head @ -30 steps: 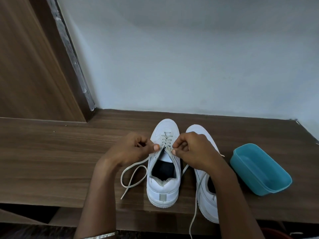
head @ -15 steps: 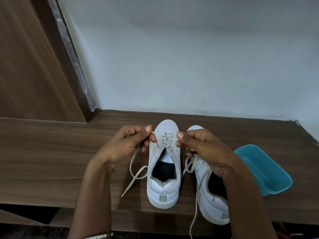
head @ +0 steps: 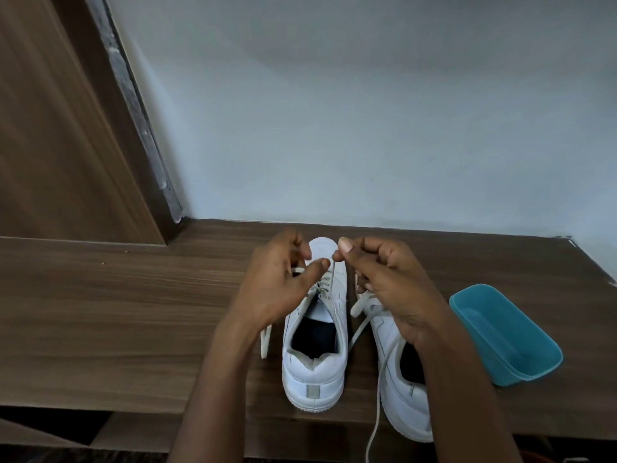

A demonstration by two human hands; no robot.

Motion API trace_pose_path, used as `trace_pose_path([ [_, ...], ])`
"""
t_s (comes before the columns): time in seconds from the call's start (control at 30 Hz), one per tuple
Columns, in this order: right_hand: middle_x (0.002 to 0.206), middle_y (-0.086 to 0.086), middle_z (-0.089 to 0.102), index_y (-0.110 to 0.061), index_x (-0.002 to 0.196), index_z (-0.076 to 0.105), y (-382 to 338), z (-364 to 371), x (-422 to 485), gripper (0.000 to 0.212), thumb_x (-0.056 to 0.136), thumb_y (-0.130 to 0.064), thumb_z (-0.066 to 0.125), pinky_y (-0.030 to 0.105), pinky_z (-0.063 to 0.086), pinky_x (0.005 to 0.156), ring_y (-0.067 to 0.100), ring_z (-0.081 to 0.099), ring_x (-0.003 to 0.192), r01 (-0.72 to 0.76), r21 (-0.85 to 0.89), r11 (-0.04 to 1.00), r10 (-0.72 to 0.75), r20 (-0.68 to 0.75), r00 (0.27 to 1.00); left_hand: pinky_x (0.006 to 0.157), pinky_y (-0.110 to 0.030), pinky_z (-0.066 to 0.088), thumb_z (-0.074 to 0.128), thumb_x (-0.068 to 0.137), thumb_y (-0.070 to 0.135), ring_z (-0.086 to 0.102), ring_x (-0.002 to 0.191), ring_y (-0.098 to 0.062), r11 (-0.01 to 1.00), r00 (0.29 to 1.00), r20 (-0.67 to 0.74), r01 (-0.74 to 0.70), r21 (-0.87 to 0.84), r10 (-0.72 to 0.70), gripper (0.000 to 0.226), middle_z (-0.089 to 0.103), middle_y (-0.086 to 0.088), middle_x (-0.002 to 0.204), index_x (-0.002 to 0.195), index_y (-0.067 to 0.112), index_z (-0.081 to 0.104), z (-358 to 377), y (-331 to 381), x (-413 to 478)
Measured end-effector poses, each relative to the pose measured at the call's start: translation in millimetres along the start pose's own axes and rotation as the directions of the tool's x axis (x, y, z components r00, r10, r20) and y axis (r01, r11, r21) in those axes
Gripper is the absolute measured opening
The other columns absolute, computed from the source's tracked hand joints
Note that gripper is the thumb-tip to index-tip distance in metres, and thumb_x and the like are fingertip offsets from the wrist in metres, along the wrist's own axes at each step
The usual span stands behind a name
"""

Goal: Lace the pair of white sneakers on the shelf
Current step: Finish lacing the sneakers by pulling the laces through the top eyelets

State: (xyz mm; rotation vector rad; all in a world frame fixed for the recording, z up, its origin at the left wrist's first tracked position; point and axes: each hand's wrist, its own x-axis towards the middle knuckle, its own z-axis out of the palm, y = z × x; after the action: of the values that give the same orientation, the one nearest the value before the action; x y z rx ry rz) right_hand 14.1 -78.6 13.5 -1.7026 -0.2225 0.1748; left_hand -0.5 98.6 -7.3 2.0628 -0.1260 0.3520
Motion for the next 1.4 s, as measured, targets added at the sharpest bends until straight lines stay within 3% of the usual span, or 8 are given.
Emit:
trace_pose_path([
  [0.1, 0.053, -0.015, 0.053, -0.007, 0.089, 0.073, -2, 0, -2, 0.030, 0.098, -0.034, 0.062, 0.029, 0.042, 0.065, 0.001, 0.042, 0.053, 0.051, -0.016, 0.999, -0.051, -0.003, 0.999, 0.052, -0.033, 0.042, 0.066, 0.096, 0.032, 0.047, 0.051, -0.018, 0.996, 0.989, 0.138, -0.046, -0.075, 0.057, 0.008, 0.054, -0.004, 0.058, 0.103, 0.028, 0.067, 5, -1, -1],
  [0.2, 0.064, -0.005, 0.065, -0.004, 0.087, 0.071, -4, 2, -1, 0.030, 0.097, -0.031, 0.063, 0.029, 0.046, 0.067, 0.001, 0.049, 0.057, 0.111, -0.012, 0.994, -0.111, 0.011, 0.994, 0.053, -0.031, 0.029, 0.058, 0.098, 0.036, 0.031, 0.050, -0.017, 0.981, 0.967, 0.226, -0.075, -0.179, 0.116, 0.019, 0.037, -0.010, 0.052, 0.098, 0.024, 0.073, 4, -2, -1],
  [0.4, 0.074, -0.008, 0.064, -0.018, 0.078, 0.071, -2, 5, 2, 0.022, 0.084, -0.038, 0.078, 0.014, 0.042, 0.060, 0.005, 0.052, 0.062, 0.177, -0.287, 0.941, -0.249, -0.237, 0.939, 0.044, -0.016, 0.030, 0.052, 0.102, 0.012, 0.033, 0.041, -0.004, 0.892, 0.989, 0.131, 0.126, -0.434, -0.075, 0.017, 0.037, 0.002, 0.051, 0.091, 0.015, 0.064, 2, 6, 2],
  [0.53, 0.065, -0.009, 0.066, -0.022, 0.090, 0.077, -6, 5, -4, 0.013, 0.082, -0.031, 0.082, 0.018, 0.040, 0.059, 0.000, 0.050, 0.052, 0.061, -0.292, 0.954, -0.026, 0.124, 0.992, 0.039, -0.014, 0.024, 0.047, 0.105, 0.016, 0.028, 0.037, -0.004, 0.844, 0.980, 0.132, 0.193, -0.499, -0.146, 0.020, 0.037, 0.002, 0.047, 0.104, 0.001, 0.059, -4, 11, 3],
  [0.7, 0.069, -0.001, 0.073, -0.015, 0.086, 0.074, 4, 26, -2, 0.013, 0.087, -0.027, 0.077, 0.021, 0.049, 0.059, 0.001, 0.061, 0.053, 0.118, -0.439, 0.891, 0.012, 0.282, 0.959, 0.040, -0.016, 0.028, 0.047, 0.105, 0.020, 0.033, 0.039, -0.007, 0.825, 0.980, 0.134, 0.199, -0.529, -0.150, 0.022, 0.043, -0.005, 0.052, 0.102, 0.002, 0.059, -4, 14, 1],
  [1.0, 0.090, 0.003, 0.077, -0.008, 0.101, 0.077, -1, 14, 2, 0.016, 0.099, -0.012, 0.061, 0.019, 0.053, 0.072, 0.016, 0.072, 0.085, 0.229, -0.072, 0.971, -0.218, 0.133, 0.967, 0.061, -0.028, 0.051, 0.045, 0.105, 0.027, 0.062, 0.068, -0.018, 0.802, 0.938, 0.159, 0.345, -0.488, -0.307, 0.028, 0.066, -0.005, 0.073, 0.093, 0.007, 0.060, 2, -9, 0],
  [1.2, 0.088, 0.005, 0.076, -0.014, 0.098, 0.074, 14, 18, 7, 0.021, 0.103, -0.018, 0.054, 0.030, 0.059, 0.076, 0.018, 0.074, 0.085, 0.115, -0.024, 0.993, -0.116, -0.012, 0.993, 0.063, -0.028, 0.052, 0.056, 0.100, 0.028, 0.063, 0.069, -0.019, 0.820, 0.944, 0.190, 0.329, -0.469, -0.270, 0.038, 0.066, -0.011, 0.075, 0.090, -0.009, 0.054, 4, -7, -1],
  [1.4, 0.088, 0.007, 0.075, -0.015, 0.093, 0.069, 27, 23, 9, 0.025, 0.105, -0.020, 0.048, 0.019, 0.049, 0.057, 0.019, 0.073, 0.071, -0.005, -0.054, 0.999, 0.000, -0.093, 0.996, 0.068, -0.045, 0.050, 0.073, 0.088, 0.003, 0.063, 0.071, -0.028, 0.931, 0.977, 0.144, 0.196, -0.309, -0.157, 0.041, 0.056, -0.023, 0.071, 0.074, 0.017, 0.036, -3, -15, -2],
])
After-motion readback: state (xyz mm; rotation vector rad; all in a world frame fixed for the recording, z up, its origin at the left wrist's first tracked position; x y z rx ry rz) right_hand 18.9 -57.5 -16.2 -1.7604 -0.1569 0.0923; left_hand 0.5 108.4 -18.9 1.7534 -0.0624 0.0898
